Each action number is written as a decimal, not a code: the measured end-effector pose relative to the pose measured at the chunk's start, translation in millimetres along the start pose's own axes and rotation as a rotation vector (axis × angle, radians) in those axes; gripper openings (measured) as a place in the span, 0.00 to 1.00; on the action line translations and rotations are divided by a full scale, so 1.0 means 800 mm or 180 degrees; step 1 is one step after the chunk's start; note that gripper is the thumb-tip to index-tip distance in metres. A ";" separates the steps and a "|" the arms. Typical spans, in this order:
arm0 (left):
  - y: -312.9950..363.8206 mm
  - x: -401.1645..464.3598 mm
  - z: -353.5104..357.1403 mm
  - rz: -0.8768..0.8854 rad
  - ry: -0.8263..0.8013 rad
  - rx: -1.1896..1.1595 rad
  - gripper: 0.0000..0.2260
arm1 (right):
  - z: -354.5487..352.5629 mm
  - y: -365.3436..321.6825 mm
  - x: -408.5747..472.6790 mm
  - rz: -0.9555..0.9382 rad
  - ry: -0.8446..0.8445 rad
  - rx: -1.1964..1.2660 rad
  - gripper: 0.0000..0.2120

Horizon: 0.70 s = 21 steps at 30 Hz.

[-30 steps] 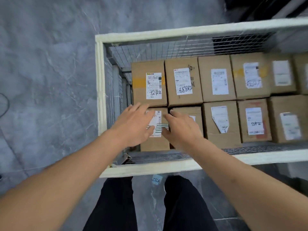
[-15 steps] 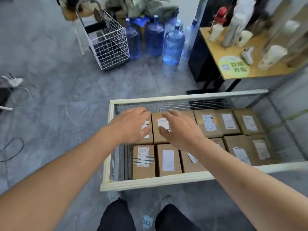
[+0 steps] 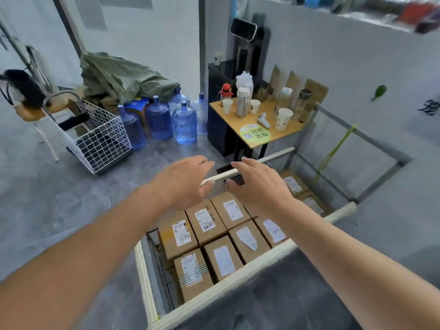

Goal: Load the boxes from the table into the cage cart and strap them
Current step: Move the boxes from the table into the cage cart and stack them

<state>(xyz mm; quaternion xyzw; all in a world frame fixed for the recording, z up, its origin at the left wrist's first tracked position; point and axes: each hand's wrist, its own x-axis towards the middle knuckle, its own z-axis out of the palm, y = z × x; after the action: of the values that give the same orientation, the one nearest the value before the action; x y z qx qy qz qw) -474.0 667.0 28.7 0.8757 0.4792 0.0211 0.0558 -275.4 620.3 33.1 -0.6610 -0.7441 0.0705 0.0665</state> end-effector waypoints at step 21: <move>0.349 0.090 -0.067 0.2299 0.0082 -0.0001 0.28 | -0.120 0.190 -0.277 0.2191 0.0847 0.0055 0.29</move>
<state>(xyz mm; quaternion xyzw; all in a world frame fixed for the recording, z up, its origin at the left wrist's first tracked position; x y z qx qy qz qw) -206.2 582.3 113.6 0.9881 0.1396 0.0505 0.0389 -82.8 419.5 96.9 -0.8754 -0.4623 0.0084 0.1407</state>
